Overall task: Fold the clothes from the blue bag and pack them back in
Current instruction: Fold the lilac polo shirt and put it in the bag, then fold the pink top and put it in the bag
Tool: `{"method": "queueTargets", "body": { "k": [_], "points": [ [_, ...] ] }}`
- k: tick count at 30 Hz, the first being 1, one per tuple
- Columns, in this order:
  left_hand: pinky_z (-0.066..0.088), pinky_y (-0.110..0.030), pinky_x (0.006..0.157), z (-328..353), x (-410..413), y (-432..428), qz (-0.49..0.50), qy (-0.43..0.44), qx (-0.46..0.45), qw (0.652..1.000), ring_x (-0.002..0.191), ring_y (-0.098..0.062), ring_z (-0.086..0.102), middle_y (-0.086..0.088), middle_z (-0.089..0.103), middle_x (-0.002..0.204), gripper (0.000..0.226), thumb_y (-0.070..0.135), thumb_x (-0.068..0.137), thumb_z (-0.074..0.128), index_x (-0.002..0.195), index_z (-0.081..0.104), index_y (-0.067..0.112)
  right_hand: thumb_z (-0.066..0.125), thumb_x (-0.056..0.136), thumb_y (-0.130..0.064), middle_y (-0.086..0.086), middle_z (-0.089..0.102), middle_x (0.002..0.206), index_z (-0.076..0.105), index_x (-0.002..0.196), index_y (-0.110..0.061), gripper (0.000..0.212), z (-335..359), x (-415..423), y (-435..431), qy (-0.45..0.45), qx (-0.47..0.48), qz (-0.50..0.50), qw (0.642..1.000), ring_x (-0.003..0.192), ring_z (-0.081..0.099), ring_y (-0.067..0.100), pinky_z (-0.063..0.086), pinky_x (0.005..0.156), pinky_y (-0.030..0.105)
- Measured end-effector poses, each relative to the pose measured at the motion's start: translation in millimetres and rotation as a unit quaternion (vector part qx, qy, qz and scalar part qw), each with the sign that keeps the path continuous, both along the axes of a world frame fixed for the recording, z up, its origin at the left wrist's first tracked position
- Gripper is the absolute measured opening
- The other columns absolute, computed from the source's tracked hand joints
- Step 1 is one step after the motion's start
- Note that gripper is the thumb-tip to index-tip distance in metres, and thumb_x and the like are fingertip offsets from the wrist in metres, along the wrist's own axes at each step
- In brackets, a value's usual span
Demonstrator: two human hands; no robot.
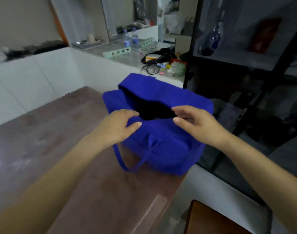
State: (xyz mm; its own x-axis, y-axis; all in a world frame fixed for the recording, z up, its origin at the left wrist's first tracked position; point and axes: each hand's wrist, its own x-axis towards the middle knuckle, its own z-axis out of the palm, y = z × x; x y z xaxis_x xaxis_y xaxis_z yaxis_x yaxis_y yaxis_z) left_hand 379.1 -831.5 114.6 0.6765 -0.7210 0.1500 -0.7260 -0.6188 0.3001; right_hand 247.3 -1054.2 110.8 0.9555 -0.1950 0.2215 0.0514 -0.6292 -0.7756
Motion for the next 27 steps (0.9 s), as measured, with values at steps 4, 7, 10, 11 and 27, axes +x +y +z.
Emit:
{"method": "queueTargets", "body": {
  "k": [4, 7, 10, 11, 27],
  "points": [
    [0.026, -0.012, 0.095, -21, -95, 75, 0.049, 0.024, -0.047, 0.997, 0.126, -0.016, 0.047, 0.000, 0.053, 0.137, 0.059, 0.048, 0.086, 0.050, 0.136, 0.050, 0.016, 0.062, 0.087, -0.022, -0.001, 0.064, 0.106, 0.055, 0.114, -0.034, 0.031, -23, -72, 45, -0.022, 0.064, 0.043, 0.997, 0.094, 0.062, 0.005, 0.047, 0.087, 0.020],
    [0.025, -0.009, 0.095, -46, -159, 125, 0.083, 0.065, -0.024, 0.994, 0.125, -0.016, 0.049, -0.001, 0.054, 0.136, 0.072, 0.059, 0.079, 0.044, 0.138, 0.046, 0.017, 0.063, 0.084, -0.032, -0.005, 0.062, 0.108, 0.049, 0.113, -0.046, 0.035, -44, -108, 84, 0.027, 0.047, 0.110, 0.992, 0.089, 0.061, 0.003, 0.047, 0.080, 0.020],
    [0.022, -0.006, 0.094, -67, -213, 179, 0.128, 0.116, -0.013, 0.985, 0.127, -0.015, 0.047, -0.001, 0.052, 0.138, 0.071, 0.061, 0.083, 0.048, 0.139, 0.044, 0.019, 0.056, 0.073, -0.066, -0.009, 0.059, 0.110, 0.045, 0.116, -0.051, 0.048, -54, -128, 131, 0.070, 0.027, 0.180, 0.981, 0.089, 0.061, 0.001, 0.047, 0.077, 0.019],
    [0.025, -0.010, 0.097, -72, -228, 198, 0.142, 0.132, -0.005, 0.981, 0.127, -0.015, 0.047, -0.001, 0.051, 0.138, 0.069, 0.060, 0.084, 0.049, 0.139, 0.044, 0.019, 0.052, 0.068, -0.078, -0.012, 0.059, 0.110, 0.043, 0.118, -0.052, 0.057, -57, -131, 147, 0.081, 0.010, 0.201, 0.976, 0.092, 0.061, 0.002, 0.049, 0.079, 0.021],
    [0.046, -0.027, 0.093, -85, -427, 510, 0.429, 0.259, -0.009, 0.865, 0.113, -0.013, 0.053, 0.003, 0.055, 0.128, 0.050, 0.042, 0.092, 0.055, 0.136, 0.043, 0.021, 0.060, 0.081, -0.050, -0.009, 0.056, 0.111, 0.041, 0.131, -0.037, 0.055, -99, -149, 472, 0.201, -0.036, 0.490, 0.847, 0.090, 0.059, -0.005, 0.048, 0.070, 0.009]
  ]
}}
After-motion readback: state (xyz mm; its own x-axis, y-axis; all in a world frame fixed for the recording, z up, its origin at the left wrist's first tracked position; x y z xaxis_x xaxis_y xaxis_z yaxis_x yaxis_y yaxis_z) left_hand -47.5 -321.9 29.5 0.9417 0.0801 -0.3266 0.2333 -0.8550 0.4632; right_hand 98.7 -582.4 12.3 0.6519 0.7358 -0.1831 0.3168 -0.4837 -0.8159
